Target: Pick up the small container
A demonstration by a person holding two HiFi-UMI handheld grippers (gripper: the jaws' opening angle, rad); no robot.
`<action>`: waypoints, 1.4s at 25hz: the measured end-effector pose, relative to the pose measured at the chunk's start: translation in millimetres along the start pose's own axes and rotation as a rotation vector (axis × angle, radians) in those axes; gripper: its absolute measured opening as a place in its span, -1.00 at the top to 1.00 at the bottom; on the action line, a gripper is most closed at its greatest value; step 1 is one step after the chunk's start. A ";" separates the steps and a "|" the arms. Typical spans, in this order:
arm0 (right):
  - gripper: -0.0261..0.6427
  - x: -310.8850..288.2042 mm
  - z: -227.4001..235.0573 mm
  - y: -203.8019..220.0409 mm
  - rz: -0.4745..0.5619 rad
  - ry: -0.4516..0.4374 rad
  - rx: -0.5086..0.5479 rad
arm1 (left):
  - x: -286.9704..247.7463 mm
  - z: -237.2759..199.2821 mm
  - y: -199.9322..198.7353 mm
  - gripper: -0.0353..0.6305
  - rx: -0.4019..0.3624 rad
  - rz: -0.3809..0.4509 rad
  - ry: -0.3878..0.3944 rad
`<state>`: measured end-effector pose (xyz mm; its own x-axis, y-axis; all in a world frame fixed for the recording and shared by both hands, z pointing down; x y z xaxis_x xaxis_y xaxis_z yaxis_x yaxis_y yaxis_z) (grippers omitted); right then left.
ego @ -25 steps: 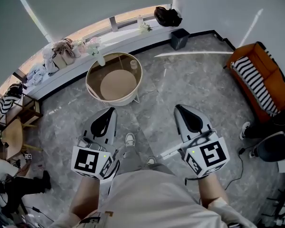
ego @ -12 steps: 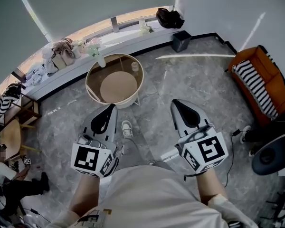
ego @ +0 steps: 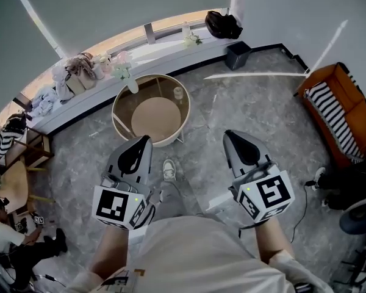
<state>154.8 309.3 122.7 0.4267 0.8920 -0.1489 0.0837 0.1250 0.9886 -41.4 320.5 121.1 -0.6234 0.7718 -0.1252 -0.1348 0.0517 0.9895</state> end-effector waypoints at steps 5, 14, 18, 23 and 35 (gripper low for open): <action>0.90 -61.3 14.8 -2.5 -0.018 0.008 -0.008 | -37.6 -49.6 4.9 0.87 0.014 -0.008 0.009; 0.90 -174.4 24.3 -22.7 -0.067 0.017 -0.016 | -99.0 -152.2 2.9 0.87 0.034 -0.038 0.032; 0.90 -218.9 28.7 -35.2 -0.076 0.042 -0.018 | -126.4 -193.4 3.4 0.87 0.042 -0.038 0.052; 0.90 -271.6 35.5 -47.4 -0.078 0.066 -0.028 | -162.1 -241.7 -2.1 0.87 0.034 -0.045 0.095; 0.90 -360.2 39.7 -58.8 -0.076 0.124 -0.029 | -217.1 -318.3 3.0 0.87 0.021 -0.042 0.171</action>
<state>31.9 -36.6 117.3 0.3052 0.9263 -0.2211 0.0844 0.2049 0.9751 -151.6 -48.6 128.4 -0.7399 0.6496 -0.1749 -0.1484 0.0960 0.9843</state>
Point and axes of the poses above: the fingertips, and each gripper's own axes: x backward along the fingers, z to its right, y out of its underside, the point moved 3 cm from there along x, backward along the fingers, and after that the axes turned 9 degrees about y, right-handed, at the moved point
